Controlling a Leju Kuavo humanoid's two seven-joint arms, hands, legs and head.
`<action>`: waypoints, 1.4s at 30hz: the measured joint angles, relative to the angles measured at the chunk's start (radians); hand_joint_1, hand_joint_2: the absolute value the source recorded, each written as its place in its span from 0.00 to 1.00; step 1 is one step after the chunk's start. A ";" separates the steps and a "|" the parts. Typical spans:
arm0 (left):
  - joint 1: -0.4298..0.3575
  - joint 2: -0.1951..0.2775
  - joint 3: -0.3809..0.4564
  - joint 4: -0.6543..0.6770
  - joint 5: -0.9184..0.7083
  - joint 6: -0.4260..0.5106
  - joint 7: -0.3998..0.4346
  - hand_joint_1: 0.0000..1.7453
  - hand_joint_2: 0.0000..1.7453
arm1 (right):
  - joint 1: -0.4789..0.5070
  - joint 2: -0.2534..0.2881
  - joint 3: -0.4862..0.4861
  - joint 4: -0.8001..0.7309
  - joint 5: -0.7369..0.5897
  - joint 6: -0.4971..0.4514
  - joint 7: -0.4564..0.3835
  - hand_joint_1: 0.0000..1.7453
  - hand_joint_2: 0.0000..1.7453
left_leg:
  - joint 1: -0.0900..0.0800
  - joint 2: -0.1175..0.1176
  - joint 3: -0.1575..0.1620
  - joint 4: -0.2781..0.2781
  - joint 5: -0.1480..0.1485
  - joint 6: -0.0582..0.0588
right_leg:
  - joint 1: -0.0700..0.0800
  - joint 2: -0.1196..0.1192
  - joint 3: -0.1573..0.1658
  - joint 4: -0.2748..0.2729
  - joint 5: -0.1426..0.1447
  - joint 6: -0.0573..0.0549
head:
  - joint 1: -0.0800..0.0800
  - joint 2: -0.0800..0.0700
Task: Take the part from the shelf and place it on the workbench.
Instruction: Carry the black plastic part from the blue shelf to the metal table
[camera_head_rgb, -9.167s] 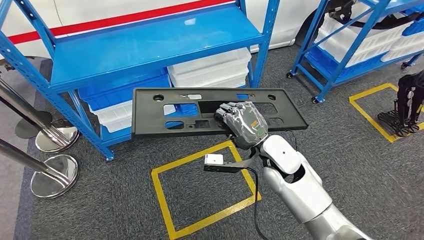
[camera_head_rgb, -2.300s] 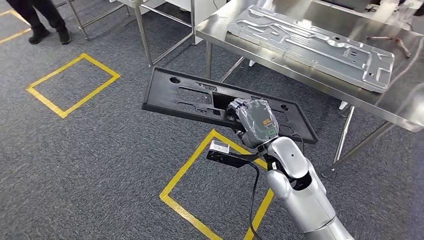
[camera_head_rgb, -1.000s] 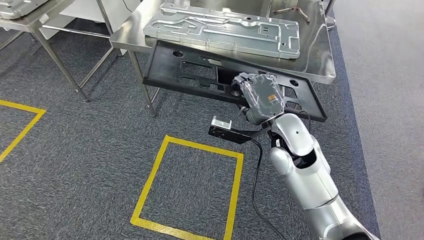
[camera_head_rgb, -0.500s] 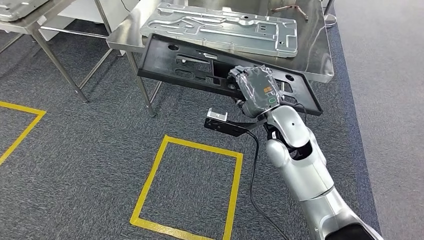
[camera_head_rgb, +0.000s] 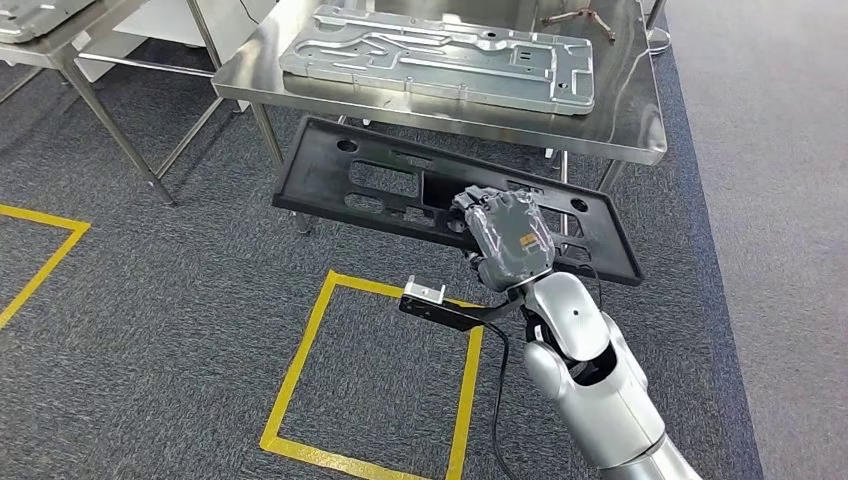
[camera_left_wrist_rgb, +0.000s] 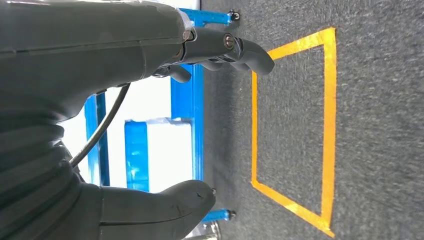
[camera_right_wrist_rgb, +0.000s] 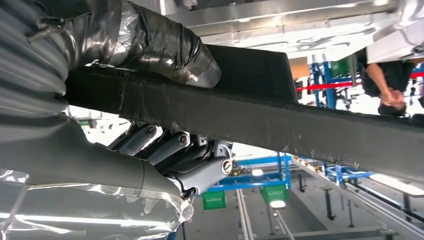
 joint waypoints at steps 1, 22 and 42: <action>-0.003 0.010 0.000 0.019 -0.003 0.002 0.000 0.00 1.00 | 0.002 0.002 0.002 0.000 0.001 0.000 0.001 0.96 1.00 | 0.000 0.000 0.000 0.000 0.000 0.000 | 0.000 0.000 0.000 0.000 0.000 0.000 | 0.000 0.000; -0.035 0.040 0.003 0.121 -0.032 0.024 -0.063 0.00 1.00 | -0.120 0.004 -0.008 0.033 -0.045 0.046 -0.016 0.96 1.00 | 0.000 0.000 0.000 0.001 0.000 0.000 | -0.001 0.000 0.001 0.000 0.000 0.000 | 0.000 0.000; -0.018 -0.007 0.053 0.010 -0.027 -0.096 -0.044 0.00 1.00 | -0.122 0.037 0.009 0.051 -0.052 0.061 -0.006 0.96 1.00 | 0.019 0.006 0.037 -0.015 -0.016 0.000 | -0.033 -0.006 -0.056 0.077 0.012 0.041 | 0.000 0.000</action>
